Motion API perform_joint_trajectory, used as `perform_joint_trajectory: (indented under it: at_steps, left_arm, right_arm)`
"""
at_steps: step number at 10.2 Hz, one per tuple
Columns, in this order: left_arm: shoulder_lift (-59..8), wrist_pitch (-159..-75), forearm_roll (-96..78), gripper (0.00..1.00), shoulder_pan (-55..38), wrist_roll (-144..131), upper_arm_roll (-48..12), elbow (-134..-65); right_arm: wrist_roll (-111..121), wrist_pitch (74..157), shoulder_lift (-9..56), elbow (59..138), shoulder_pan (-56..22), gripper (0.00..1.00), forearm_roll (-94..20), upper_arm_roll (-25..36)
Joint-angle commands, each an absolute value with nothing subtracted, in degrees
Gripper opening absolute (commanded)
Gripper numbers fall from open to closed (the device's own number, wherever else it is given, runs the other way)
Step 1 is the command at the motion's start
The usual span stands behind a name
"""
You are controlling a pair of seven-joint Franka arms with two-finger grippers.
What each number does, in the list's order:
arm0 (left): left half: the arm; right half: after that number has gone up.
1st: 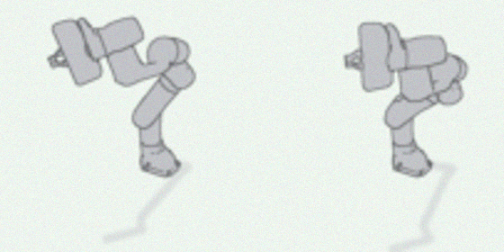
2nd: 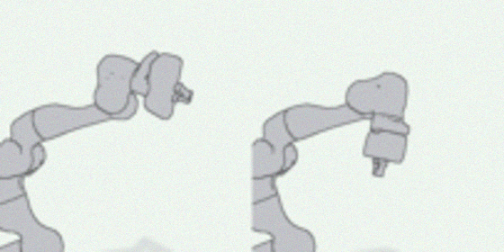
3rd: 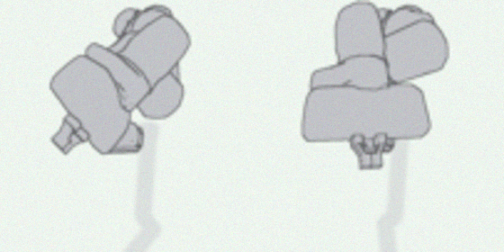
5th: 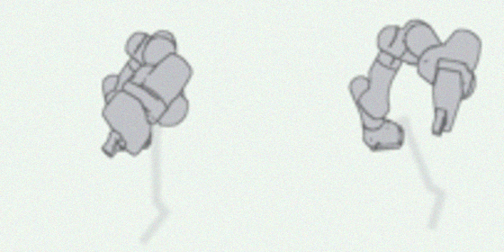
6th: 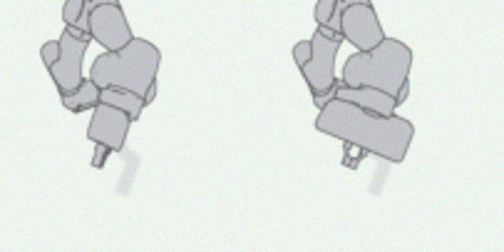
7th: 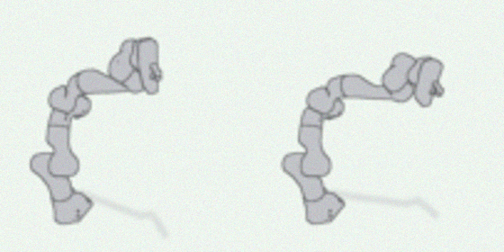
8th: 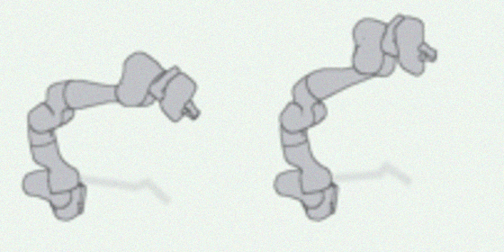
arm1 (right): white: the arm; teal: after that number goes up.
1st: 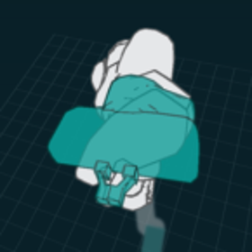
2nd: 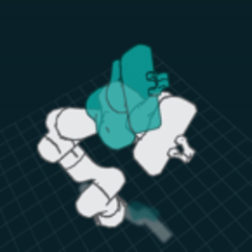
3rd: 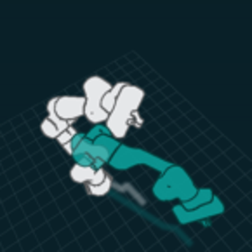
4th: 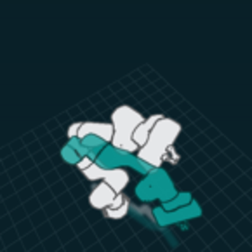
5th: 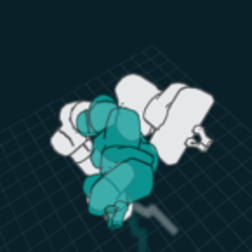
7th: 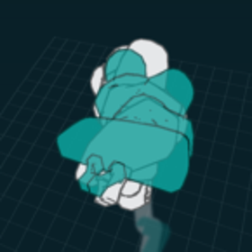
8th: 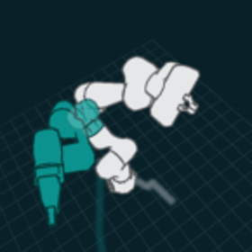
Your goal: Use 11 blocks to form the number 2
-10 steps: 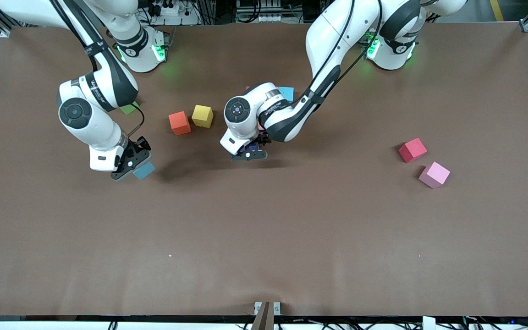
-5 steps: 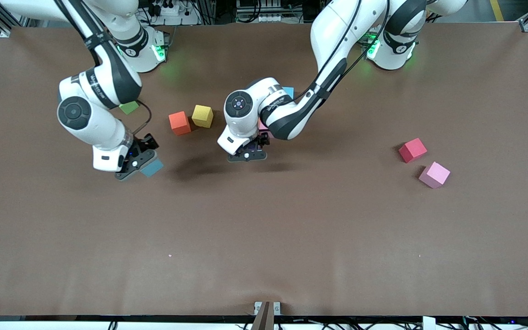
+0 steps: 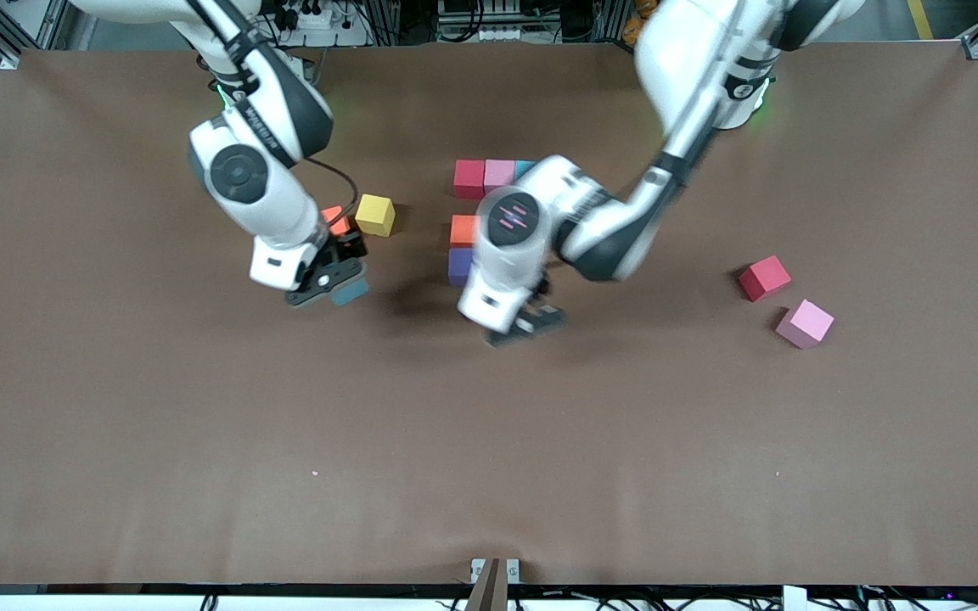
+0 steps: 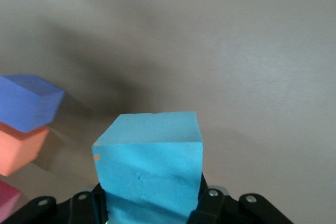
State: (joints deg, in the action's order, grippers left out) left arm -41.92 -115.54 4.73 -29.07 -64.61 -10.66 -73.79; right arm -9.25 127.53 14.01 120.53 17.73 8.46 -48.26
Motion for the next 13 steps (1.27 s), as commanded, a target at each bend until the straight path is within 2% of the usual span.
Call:
perform_joint_trajectory:
  at_steps: [1, 2, 3, 4, 7, 9, 12, 13]
  left_arm:
    - [-38.2, -114.9, 4.2, 1.00, -18.6, -66.1, -11.4, -76.6]
    - [-37.2, -113.0, 4.3, 1.00, -14.8, -65.8, -11.4, -76.7]
    - [-36.2, -111.4, 4.3, 1.00, -12.3, -65.8, -11.4, -77.5]
    - [-35.1, -110.7, 4.3, 1.00, -9.4, -65.8, -11.4, -80.1]
    - [-28.9, -112.9, 5.2, 1.00, 3.8, -61.9, -11.8, -91.3]
    - [-22.6, -123.1, 5.2, 1.00, 11.7, -59.9, -11.9, -104.3]
    - [-17.3, -130.4, 5.2, 1.00, 17.6, -59.5, -11.9, -115.0]
    - [-15.7, -135.7, 5.2, 1.00, 18.2, -59.5, -11.9, -119.9]
  right_arm:
    - [-17.4, 130.5, 17.3, 118.7, 14.4, 0.31, 7.7, -48.1]
    - [-21.8, 131.6, 19.3, 117.7, 10.3, 0.31, 8.5, -47.4]
    - [-26.9, 131.6, 21.4, 114.9, 3.7, 0.31, 8.6, -41.9]
    - [-30.4, 131.0, 23.2, 111.0, -4.4, 0.31, 8.4, -35.9]
    - [-39.6, 130.9, 32.4, 99.9, -20.1, 0.31, 8.5, -23.9]
    - [-40.4, 129.6, 36.5, 94.5, -22.1, 0.30, 8.4, -22.1]
    - [-40.3, 129.9, 38.3, 93.9, -25.5, 0.29, 8.5, -18.8]
    - [-40.3, 130.0, 38.9, 93.9, -25.5, 0.29, 8.5, -18.7]
